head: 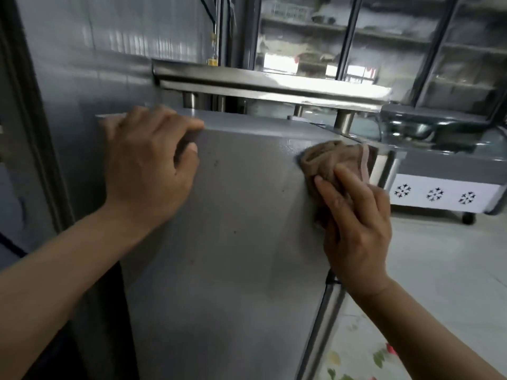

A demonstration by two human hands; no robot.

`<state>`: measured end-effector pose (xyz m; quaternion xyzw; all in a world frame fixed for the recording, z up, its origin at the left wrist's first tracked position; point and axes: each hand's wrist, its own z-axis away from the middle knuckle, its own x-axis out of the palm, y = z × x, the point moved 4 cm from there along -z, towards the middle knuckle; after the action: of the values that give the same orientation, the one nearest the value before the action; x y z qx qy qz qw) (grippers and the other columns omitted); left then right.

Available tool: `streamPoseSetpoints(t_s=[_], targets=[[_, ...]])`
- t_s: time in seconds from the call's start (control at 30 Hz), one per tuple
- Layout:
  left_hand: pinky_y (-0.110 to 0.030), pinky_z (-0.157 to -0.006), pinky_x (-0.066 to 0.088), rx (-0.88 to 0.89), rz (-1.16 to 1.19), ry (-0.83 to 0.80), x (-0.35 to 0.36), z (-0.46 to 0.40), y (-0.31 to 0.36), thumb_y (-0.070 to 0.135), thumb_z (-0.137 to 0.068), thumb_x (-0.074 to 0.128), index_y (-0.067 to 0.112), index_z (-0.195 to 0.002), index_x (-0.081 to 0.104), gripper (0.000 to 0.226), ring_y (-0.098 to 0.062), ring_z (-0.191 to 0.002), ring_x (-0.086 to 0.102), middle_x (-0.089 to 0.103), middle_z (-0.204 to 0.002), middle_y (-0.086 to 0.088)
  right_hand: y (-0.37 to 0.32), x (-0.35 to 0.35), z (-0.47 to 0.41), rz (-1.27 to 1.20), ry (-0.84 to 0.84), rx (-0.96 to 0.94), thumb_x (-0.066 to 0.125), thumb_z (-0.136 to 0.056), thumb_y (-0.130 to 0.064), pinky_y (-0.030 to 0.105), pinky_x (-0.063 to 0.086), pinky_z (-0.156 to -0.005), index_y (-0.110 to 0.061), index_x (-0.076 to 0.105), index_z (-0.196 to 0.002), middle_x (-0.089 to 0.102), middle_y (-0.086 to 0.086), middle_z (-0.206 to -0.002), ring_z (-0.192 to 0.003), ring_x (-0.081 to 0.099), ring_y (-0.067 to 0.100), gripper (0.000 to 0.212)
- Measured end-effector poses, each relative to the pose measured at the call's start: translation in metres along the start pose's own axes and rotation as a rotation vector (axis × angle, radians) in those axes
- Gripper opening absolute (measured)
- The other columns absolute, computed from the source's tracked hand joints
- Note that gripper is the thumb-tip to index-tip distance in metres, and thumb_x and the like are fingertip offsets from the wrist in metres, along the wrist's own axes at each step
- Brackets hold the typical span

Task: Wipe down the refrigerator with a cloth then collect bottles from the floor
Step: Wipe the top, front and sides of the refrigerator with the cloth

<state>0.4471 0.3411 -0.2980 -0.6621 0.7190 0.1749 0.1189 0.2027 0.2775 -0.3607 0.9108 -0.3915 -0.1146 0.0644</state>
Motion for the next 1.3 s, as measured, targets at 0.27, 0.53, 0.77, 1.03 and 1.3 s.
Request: streamPoseSetpoints(t_s=[0.27,0.53,0.77,1.03,1.3], targets=[[-0.043,-0.092,0.031,0.044,0.022,0.011,-0.005,0.009,-0.003,0.023,-0.080,0.047,0.016,-0.114,0.061,0.038,-0.030,-0.107,0.053,0.062,-0.114,-0.007,-0.015,0.003,0.046,0.140,-0.183,-0.267,0.053,-0.076,0.005,0.039,0.042,-0.072,-0.014,0.055,-0.129,0.044,0.006,-0.135,-0.096,0.049,0.031,0.057],[-0.052,-0.097,0.037,0.030,-0.037,-0.066,-0.017,0.014,-0.060,0.005,-0.079,0.061,0.010,-0.125,0.054,0.047,-0.037,-0.111,0.051,0.059,-0.122,-0.016,-0.026,0.022,-0.044,0.135,0.092,-0.013,0.050,-0.095,-0.007,0.038,0.040,-0.076,-0.006,0.066,-0.118,0.059,0.016,-0.127,-0.088,0.054,0.035,0.028],[-0.047,-0.093,0.039,-0.023,0.081,-0.009,-0.013,0.015,-0.059,0.000,-0.079,0.058,0.008,-0.122,0.055,0.044,-0.033,-0.110,0.046,0.057,-0.118,-0.014,-0.060,0.041,0.021,0.028,-0.231,-0.298,0.044,-0.088,-0.004,0.041,0.048,-0.068,-0.014,0.053,-0.134,0.042,0.003,-0.136,-0.089,0.044,0.030,0.048],[-0.040,-0.104,0.035,0.024,0.164,-0.060,-0.018,0.015,-0.068,-0.007,-0.076,0.062,0.013,-0.128,0.053,0.056,-0.026,-0.120,0.043,0.054,-0.128,-0.006,-0.080,0.054,-0.066,0.067,-0.072,-0.148,0.056,-0.088,-0.009,0.039,0.037,-0.081,-0.019,0.059,-0.128,0.056,0.003,-0.134,-0.096,0.042,0.027,0.042],[-0.024,-0.107,0.022,0.032,0.204,-0.097,-0.028,0.022,-0.090,-0.010,-0.077,0.059,0.016,-0.136,0.044,0.066,-0.014,-0.129,0.038,0.046,-0.139,-0.002,-0.108,0.057,-0.002,0.058,-0.312,-0.521,0.028,-0.095,-0.012,0.037,0.051,-0.071,-0.018,0.063,-0.124,0.061,0.000,-0.130,-0.092,0.043,0.027,0.046]])
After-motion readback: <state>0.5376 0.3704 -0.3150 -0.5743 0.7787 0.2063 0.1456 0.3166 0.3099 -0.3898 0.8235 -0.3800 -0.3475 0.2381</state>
